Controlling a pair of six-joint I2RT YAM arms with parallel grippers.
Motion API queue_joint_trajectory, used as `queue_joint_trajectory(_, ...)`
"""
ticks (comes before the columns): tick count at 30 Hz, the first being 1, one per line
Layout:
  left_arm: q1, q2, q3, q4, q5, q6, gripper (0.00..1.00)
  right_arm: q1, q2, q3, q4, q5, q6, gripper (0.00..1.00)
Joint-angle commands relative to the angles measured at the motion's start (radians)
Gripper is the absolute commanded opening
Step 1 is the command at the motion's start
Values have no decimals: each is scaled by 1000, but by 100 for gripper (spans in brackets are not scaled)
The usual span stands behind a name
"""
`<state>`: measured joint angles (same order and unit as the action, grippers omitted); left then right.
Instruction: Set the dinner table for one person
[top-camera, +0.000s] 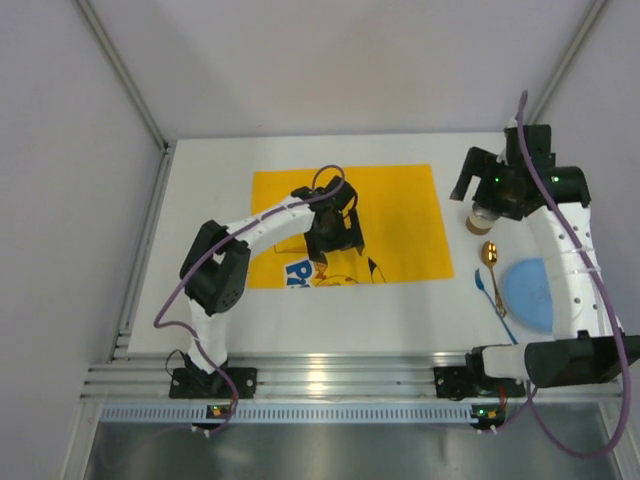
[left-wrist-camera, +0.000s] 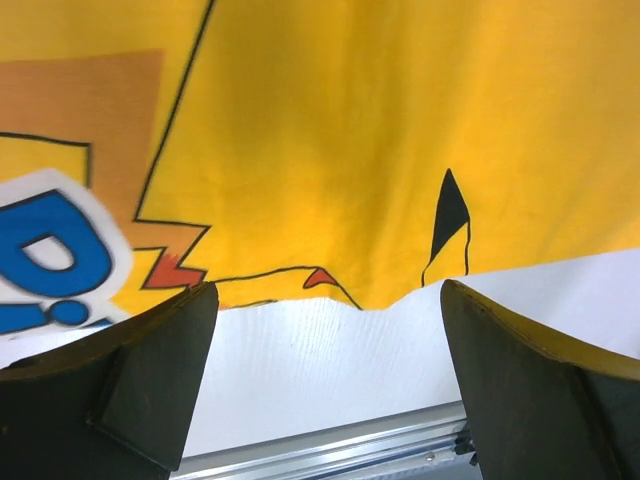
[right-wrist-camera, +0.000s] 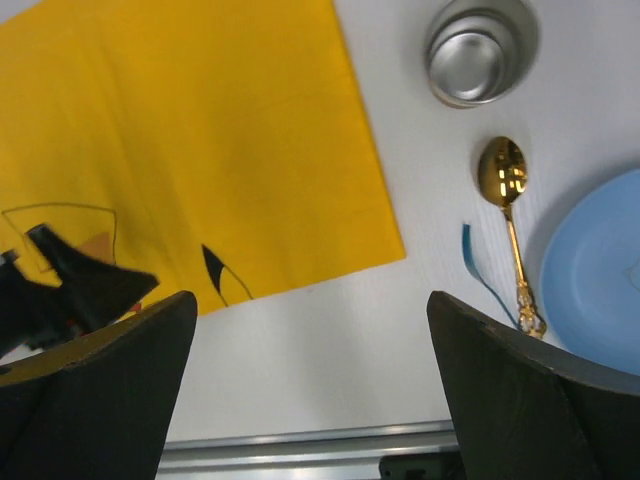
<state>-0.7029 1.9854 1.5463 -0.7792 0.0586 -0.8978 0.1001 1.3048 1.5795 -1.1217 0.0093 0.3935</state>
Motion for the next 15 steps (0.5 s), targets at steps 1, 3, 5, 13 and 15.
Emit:
queue_joint_trajectory(1,3,-157,75,-109,-173,65,99,-132,22,28,-33,58,7,100)
queue_joint_trajectory(3,3,-215,83,-140,-227,95,98,-177,40,-13,-7,49,28,100)
queue_joint_trajectory(5,3,-256,71,-143,-287,144,99,-249,75,-74,34,28,54,100)
queue_joint_trajectory(13,39,-499,-295,1,-370,270,99,-391,296,-9,92,12,30,100)
queue_joint_trajectory(15,62,-543,-345,14,-347,272,99,-410,362,45,89,23,15,100)
